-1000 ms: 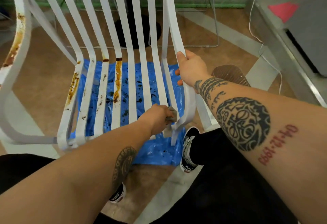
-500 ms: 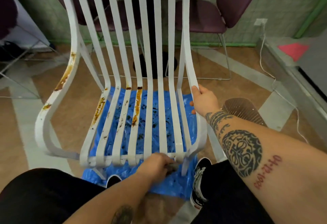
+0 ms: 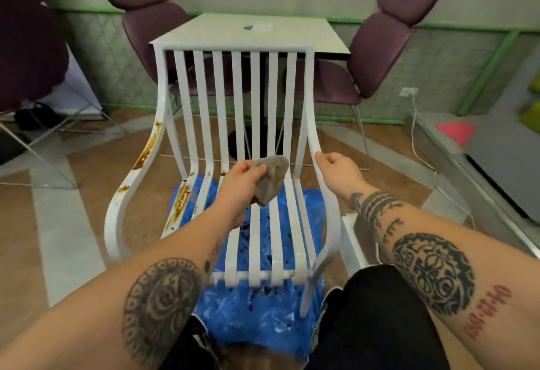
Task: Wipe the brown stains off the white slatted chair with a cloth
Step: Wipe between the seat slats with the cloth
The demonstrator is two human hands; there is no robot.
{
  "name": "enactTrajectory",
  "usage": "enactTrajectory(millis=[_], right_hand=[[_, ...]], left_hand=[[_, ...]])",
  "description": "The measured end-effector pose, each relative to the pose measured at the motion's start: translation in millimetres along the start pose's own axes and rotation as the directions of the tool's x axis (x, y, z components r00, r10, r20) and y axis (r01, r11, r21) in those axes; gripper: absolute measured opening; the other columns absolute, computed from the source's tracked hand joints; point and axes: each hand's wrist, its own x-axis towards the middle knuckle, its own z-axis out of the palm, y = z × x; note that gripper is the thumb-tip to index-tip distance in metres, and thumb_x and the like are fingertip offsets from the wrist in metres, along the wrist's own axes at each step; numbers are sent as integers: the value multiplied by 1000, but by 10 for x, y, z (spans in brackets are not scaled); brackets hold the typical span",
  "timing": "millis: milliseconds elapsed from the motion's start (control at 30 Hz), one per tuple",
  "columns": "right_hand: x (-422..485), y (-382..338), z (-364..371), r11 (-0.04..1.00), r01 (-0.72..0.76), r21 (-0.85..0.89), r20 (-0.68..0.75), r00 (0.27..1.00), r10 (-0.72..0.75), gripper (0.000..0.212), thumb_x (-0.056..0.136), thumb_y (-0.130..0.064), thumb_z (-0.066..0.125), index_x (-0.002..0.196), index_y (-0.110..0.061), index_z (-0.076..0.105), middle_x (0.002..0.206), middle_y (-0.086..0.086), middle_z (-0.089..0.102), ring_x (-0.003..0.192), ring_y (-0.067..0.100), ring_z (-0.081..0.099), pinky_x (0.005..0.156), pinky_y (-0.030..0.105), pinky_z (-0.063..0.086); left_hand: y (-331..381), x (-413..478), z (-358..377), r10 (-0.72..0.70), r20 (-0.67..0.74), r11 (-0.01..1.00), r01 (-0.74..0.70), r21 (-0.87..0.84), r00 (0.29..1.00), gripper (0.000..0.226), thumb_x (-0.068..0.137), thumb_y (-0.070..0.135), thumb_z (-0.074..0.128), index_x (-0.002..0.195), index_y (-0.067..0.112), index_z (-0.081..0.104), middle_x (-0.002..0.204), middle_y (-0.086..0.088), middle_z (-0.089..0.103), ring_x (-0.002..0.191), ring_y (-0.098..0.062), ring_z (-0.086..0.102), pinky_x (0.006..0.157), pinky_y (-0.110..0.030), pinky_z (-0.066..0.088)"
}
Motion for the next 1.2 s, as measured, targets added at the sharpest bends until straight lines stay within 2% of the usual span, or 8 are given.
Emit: enactTrajectory(millis=[100, 167, 300, 433, 533, 700, 933, 1200], right_hand=[[-147, -227, 100, 969, -48, 242, 194, 981, 0, 51, 99, -61, 42, 120, -20, 64, 125, 21, 65, 104, 31, 66, 94, 56, 52], [-204, -374, 200, 909, -76, 411, 285, 957, -49, 48, 98, -62, 46, 116, -22, 66, 114, 7, 73, 101, 22, 68, 87, 45, 57], [-224, -532, 351, 813, 21, 582, 143, 981, -127, 15, 99, -32, 62, 107, -20, 68, 104, 6, 74, 99, 25, 71, 86, 44, 61], [-165, -610, 385, 792, 85, 605, 82, 982, -168, 20, 94, -16, 70, 111, -26, 69, 109, 2, 73, 104, 21, 69, 89, 38, 60], [-153, -689, 358, 759, 86, 646, 135, 965, -225, 26, 94, -11, 69, 114, -28, 69, 114, 1, 72, 109, 19, 67, 95, 38, 58], [-120, -780, 282, 819, 159, 551, 210, 923, -321, 28, 93, -10, 69, 118, -23, 69, 113, 1, 74, 110, 17, 67, 101, 38, 54], [-115, -778, 236, 812, 198, 549, 118, 943, -310, 29, 88, -9, 75, 112, -22, 68, 106, 6, 73, 102, 21, 70, 94, 38, 58], [-73, -1206, 99, 768, 100, 633, 222, 927, -303, 13, 99, -23, 61, 109, -16, 63, 108, 11, 72, 99, 27, 71, 85, 44, 60]], left_hand=[[189, -100, 79, -10, 67, 995, 17, -96, 998, 17, 101, 25, 58, 113, 15, 63, 113, -12, 72, 101, -29, 69, 90, -47, 56], [268, -166, 80, 24, 95, 995, -14, -101, 995, 19, 100, 25, 58, 116, 16, 64, 112, -12, 73, 103, -31, 70, 89, -47, 56], [317, -210, -46, 44, 96, 997, -38, -64, 994, 14, 99, 15, 61, 112, 16, 63, 110, -12, 72, 98, -29, 69, 72, -36, 58], [331, -241, -267, 13, 148, 989, 9, -150, 989, 5, 96, 16, 60, 91, 15, 62, 96, -11, 68, 85, -27, 65, 70, -36, 55], [338, -238, -379, -74, 170, 958, 117, -262, 983, 30, 97, 37, 58, 79, 13, 63, 97, -14, 64, 93, -31, 61, 87, -47, 52], [398, -245, -429, -74, 240, 977, 119, -179, 968, 40, 94, 38, 61, 119, 7, 69, 113, -19, 73, 101, -31, 67, 91, -46, 53], [444, -148, -516, 11, 186, 979, 27, -200, 982, 37, 92, 7, 65, 129, 10, 61, 117, -16, 72, 111, -37, 67, 93, -54, 55], [882, -175, -568, 110, 147, 974, -77, -215, 983, 28, 101, 25, 58, 127, 16, 62, 117, -9, 74, 110, -30, 70, 94, -50, 56]])
